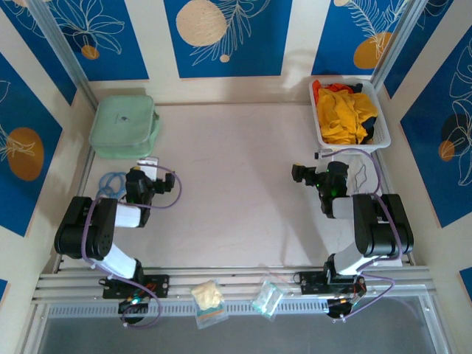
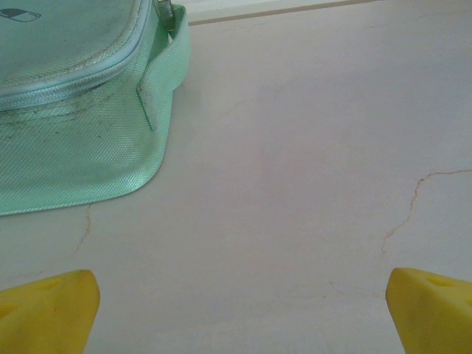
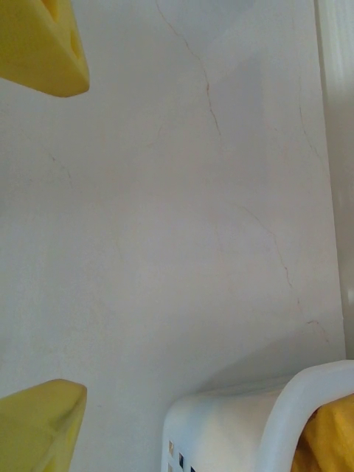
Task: Fold and stack the t-shirts
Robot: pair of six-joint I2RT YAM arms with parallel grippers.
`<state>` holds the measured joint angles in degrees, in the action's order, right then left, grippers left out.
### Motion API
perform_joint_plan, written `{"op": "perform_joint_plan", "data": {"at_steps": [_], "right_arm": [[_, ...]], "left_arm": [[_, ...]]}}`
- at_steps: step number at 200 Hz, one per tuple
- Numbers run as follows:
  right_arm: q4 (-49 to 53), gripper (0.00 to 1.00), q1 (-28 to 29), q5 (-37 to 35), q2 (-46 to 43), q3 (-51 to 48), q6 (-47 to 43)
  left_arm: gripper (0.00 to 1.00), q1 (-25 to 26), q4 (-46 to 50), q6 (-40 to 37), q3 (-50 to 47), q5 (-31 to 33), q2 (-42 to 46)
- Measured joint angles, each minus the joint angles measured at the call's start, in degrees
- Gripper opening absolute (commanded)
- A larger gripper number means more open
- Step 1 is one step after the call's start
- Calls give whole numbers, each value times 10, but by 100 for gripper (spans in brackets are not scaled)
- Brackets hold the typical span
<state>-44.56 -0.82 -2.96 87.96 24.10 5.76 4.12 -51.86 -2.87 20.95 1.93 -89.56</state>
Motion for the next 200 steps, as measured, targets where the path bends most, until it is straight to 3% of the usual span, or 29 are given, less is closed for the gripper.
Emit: {"op": "perform_joint_plan", "data": {"at_steps": [19, 39, 63, 89, 115, 153, 200], "right_arm": [[16, 96, -3, -1, -11, 1, 5], [146, 99, -4, -19, -70, 44, 21], [320, 96, -4, -51, -133, 187, 48], [465, 95, -12, -68, -129, 365, 67], [601, 89, -26, -73, -47, 548, 75], [766, 77, -47, -80, 147, 789, 76], [941, 66, -69, -96, 376, 1042, 78]], "left_arm": [[99, 0, 3, 0, 0, 9, 3], [99, 0, 74, 9, 6, 39, 63], [99, 2, 213, 52, 78, 97, 166], [99, 2, 366, 121, 218, 126, 220], [100, 5, 511, 174, 323, 115, 235], [100, 18, 701, 206, 378, 76, 236], [100, 31, 829, 215, 400, 29, 236]]}}
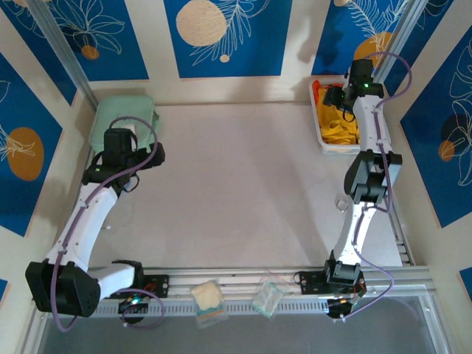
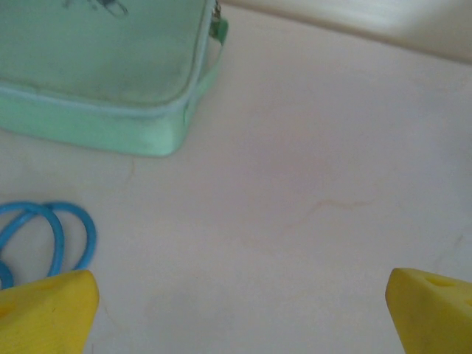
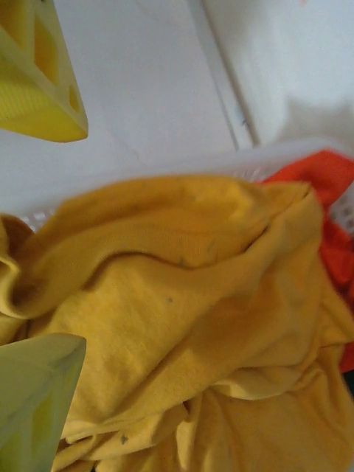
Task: Fold and stack the t-shirts
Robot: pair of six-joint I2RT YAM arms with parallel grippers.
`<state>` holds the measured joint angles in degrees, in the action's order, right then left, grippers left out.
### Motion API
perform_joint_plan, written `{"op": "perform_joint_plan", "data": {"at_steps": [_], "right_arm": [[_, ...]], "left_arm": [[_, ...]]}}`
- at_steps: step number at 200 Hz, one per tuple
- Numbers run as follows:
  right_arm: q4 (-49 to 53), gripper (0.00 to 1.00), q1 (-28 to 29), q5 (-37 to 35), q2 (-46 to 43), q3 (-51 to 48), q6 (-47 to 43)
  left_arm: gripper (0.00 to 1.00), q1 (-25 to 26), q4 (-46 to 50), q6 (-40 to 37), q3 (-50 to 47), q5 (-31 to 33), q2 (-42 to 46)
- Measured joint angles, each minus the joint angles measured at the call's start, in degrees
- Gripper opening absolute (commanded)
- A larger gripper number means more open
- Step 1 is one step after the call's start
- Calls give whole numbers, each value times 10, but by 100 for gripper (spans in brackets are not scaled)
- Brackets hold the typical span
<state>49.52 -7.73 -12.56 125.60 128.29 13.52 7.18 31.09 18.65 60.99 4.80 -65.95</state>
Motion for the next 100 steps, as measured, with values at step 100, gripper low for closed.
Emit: {"op": "perform_joint_plan", "data": {"at_steps": [100], "right_arm": [[96, 28, -1, -4, 69, 49, 21]], "left_arm": [[100, 9, 57, 4, 15, -19, -11]]}}
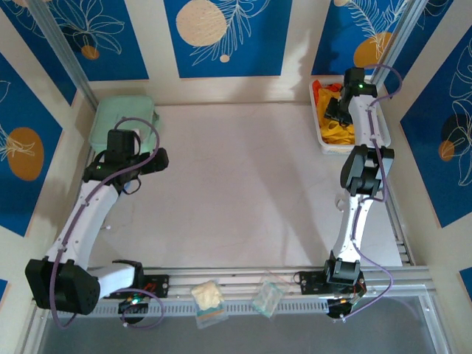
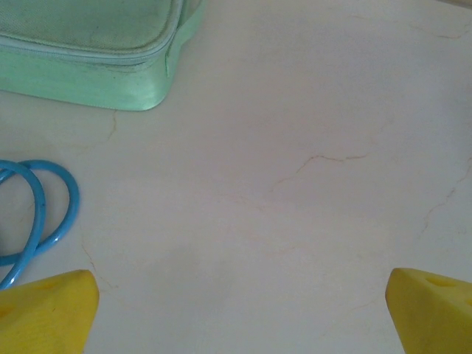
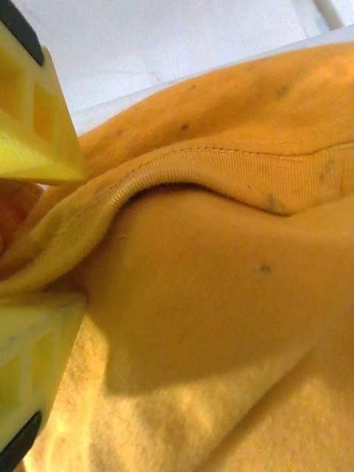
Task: Fold and stack the t-shirts
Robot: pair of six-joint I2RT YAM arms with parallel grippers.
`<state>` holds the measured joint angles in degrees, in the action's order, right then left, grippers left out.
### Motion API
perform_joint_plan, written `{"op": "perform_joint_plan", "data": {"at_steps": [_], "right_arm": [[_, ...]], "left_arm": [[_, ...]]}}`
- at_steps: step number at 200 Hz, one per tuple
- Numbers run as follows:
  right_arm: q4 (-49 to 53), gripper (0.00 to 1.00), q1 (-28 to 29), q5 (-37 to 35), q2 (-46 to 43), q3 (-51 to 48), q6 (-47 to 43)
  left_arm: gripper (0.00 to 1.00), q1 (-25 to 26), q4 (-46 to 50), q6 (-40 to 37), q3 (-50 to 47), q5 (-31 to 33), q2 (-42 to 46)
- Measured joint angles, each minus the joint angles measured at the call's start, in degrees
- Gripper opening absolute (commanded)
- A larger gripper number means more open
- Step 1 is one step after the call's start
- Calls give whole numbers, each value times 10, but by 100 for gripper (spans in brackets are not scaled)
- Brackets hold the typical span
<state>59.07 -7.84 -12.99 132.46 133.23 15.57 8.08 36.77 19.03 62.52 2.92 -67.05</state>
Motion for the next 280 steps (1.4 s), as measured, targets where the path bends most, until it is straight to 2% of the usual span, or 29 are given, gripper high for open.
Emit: {"op": "perform_joint_plan", "data": {"at_steps": [21, 34, 86, 145, 174, 227, 250, 280], "right_arm": [[9, 14, 0, 3, 5, 8, 4], [14, 0, 0, 7, 6, 15, 5], [19, 0, 4, 22, -24, 16, 10], [2, 0, 57, 60, -229, 16, -7], [0, 0, 129, 63, -296, 69, -34], [-9, 0, 349, 22, -331, 172, -71], [-16, 0, 426, 16, -343, 176, -73], [-35, 0, 493, 23, -356, 145, -61]], "left_arm": [[100, 1, 3, 0, 0, -1, -1], [100, 1, 4, 0, 0, -3, -1], [100, 2, 32, 1, 30, -12, -1], [100, 5, 72, 17, 99, -31, 2], [100, 6, 87, 21, 108, -38, 14], [100, 6, 122, 21, 140, -40, 29], [100, 7, 140, 19, 151, -30, 42], [100, 7, 174, 14, 169, 0, 56]]}}
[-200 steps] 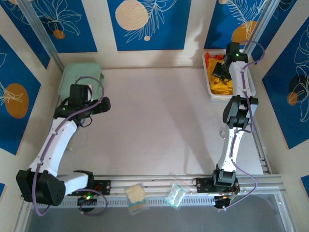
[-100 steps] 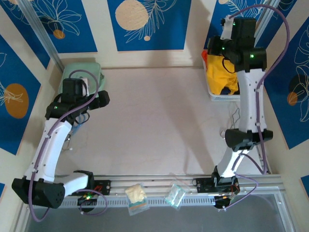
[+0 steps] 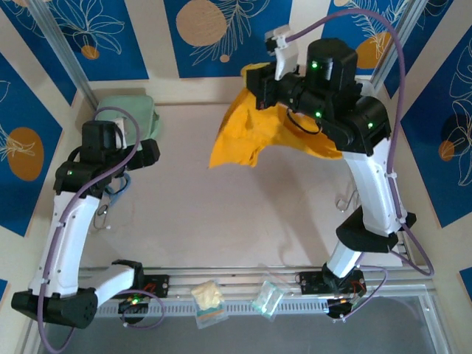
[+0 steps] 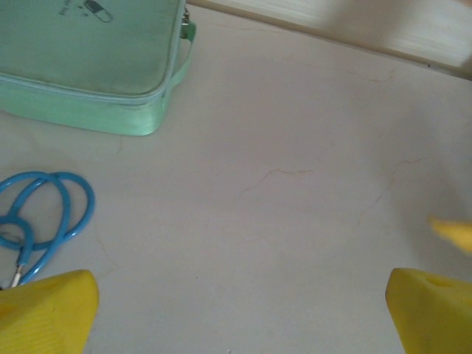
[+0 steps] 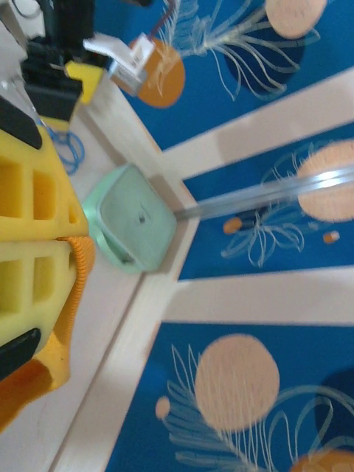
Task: Fold and stack the t-shirts
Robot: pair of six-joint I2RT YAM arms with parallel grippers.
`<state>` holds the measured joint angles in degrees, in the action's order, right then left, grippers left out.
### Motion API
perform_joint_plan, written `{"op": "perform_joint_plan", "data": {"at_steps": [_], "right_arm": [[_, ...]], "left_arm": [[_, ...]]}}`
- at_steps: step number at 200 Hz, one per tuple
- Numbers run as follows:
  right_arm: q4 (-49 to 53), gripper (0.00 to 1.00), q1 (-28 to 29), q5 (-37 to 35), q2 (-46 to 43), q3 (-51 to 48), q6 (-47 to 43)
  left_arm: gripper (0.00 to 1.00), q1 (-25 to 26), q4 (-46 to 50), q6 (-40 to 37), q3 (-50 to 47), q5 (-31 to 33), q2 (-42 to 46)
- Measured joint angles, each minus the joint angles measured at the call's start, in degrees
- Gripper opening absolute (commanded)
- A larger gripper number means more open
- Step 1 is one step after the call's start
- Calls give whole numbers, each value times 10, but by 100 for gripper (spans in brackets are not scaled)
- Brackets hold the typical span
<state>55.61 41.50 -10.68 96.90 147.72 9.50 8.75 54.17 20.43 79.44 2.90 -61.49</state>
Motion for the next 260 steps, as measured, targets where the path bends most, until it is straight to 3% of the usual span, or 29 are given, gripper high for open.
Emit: {"op": "perform_joint_plan", "data": {"at_steps": [33, 77, 104, 137, 159, 183, 220, 260], "right_arm": [[-21, 0, 80, 4, 31, -3, 15], [-31, 0, 183, 3, 158, 99, 14], [-39, 0, 214, 3, 192, 113, 14], [-55, 0, 230, -34, 173, 93, 12], [-69, 0, 224, -89, 108, 2, 10], [-93, 0, 181, -143, 5, -168, 33], [-150, 0, 43, -179, -140, -515, 122], [-174, 0, -90, -196, -193, -809, 208]], "left_arm": [[100, 0, 39, -10, 30, 47, 9], [99, 0, 111, -14, 73, 169, 11], [99, 0, 150, -14, 103, 241, 13], [99, 0, 169, -15, 112, 274, 20], [100, 0, 170, -17, 112, 273, 15], [100, 0, 170, -23, 107, 254, -3], [100, 3, 161, -25, 73, 201, -33], [100, 27, 146, -18, 26, 163, -38]]}}
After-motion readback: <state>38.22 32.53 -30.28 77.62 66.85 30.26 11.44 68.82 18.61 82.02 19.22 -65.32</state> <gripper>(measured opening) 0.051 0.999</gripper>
